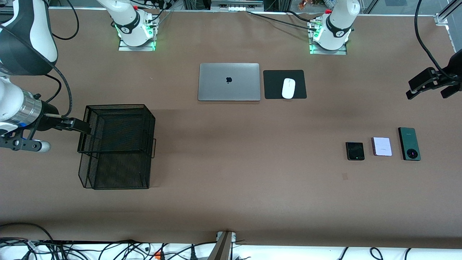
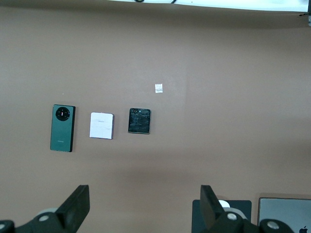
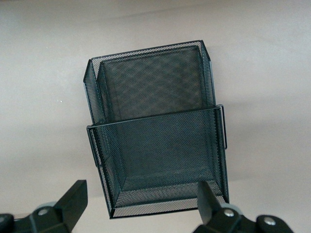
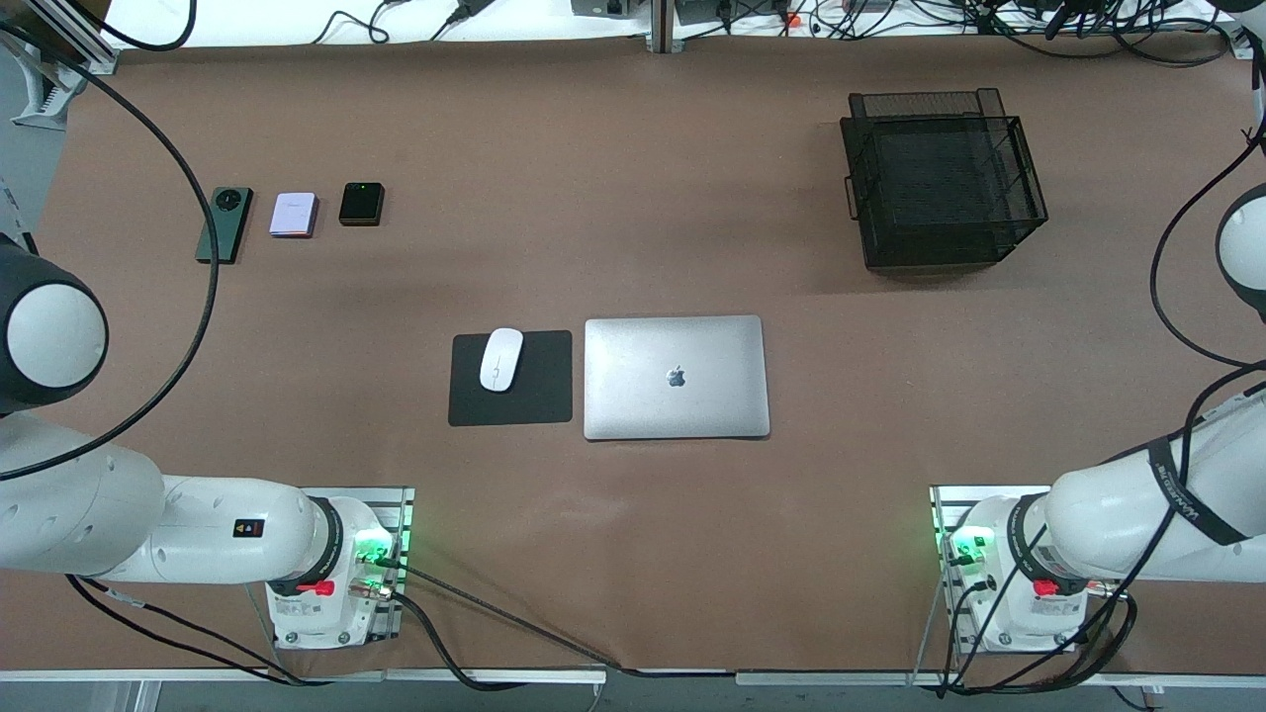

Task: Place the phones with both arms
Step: 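Reach the left gripper down to the black flip phone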

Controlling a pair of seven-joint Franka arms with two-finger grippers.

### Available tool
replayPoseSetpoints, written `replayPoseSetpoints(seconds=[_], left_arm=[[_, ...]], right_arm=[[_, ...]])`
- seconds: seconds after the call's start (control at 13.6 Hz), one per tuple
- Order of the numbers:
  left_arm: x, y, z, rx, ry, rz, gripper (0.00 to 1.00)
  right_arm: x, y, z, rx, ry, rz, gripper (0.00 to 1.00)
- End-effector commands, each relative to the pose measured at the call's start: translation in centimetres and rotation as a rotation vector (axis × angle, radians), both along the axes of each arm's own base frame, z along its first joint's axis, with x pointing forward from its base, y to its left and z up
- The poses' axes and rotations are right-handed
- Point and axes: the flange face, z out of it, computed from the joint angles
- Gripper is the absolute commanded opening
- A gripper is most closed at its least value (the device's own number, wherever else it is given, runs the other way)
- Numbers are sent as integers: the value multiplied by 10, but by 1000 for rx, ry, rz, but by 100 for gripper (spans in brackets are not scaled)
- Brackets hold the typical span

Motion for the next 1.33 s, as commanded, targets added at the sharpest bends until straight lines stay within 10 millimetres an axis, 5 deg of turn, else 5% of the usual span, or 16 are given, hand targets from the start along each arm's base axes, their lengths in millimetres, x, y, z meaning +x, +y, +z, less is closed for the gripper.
replayPoseSetpoints(seconds=[0.0, 0.44, 1.03, 1.25], left_arm=[[-8, -1, 2, -31, 18, -11, 100], [-4, 7, -14, -40, 54, -7, 100], [25, 34, -93, -24, 76, 36, 100], [30, 49, -150, 8, 51, -39, 100]], right_arm=[[3, -5, 5, 18, 4, -9, 100], [3, -6, 8, 13, -6, -8, 100], [3, -5, 7, 12, -5, -7, 100], [2, -5, 7, 12, 0, -5, 100]])
